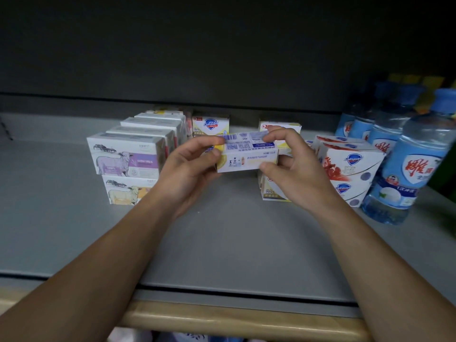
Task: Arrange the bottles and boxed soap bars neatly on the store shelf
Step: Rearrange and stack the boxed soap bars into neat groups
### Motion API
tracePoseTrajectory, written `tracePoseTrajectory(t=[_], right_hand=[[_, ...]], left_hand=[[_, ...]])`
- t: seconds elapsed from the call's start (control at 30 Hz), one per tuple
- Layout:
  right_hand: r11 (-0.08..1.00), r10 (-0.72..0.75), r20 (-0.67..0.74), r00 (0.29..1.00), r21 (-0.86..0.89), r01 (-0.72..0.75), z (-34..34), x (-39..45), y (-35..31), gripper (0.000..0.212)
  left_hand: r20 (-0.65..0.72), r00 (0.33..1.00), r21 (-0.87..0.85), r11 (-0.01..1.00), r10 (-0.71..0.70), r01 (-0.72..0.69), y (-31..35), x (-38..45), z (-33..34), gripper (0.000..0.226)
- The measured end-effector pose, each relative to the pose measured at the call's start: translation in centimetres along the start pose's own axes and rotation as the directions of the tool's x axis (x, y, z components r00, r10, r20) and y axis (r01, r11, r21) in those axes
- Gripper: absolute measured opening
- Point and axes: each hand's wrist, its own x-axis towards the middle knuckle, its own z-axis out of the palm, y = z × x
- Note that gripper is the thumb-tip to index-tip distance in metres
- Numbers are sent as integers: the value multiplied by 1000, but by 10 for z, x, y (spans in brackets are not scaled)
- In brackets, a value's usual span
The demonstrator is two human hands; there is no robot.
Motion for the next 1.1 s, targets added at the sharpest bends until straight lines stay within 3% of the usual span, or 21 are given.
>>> tracePoseTrajectory(t=[0.23,0.37,0.5,0.6,0.8,0.93,1.0,1.1], right_hand=[[982,-127,-30,991,-145,121,5,2,3,56],[993,-71,-139,988,-107,56,3,2,4,46],[989,-14,-170,985,-151,-12,1,0,4,38],[981,3,-168,986,-189,-35,0,1,2,41],[944,-45,-1,999,-326,42,2,0,-4,42],[908,-107,-64,992,-413,71,1,2,-6,46],[864,-142,-98,985,-499,75,-3,9,-8,46],[750,-148,-88,985,-660,54,-18,34,-13,42]], left_hand=[[24,999,-18,999,-38,38,4,-1,0,26],[119,992,96,995,-46,34,2,-3,-2,50],[29,999,378,925,29,-37,-3,-4,-1,38],[-10,998,410,911,57,-48,-5,-4,-1,31],[115,990,440,890,78,-121,-9,-5,-1,37],[42,993,403,908,112,-119,-12,-1,-1,40],[-43,993,512,856,113,-75,-17,2,-6,31],[-101,994,821,567,39,61,-27,10,-19,29]])
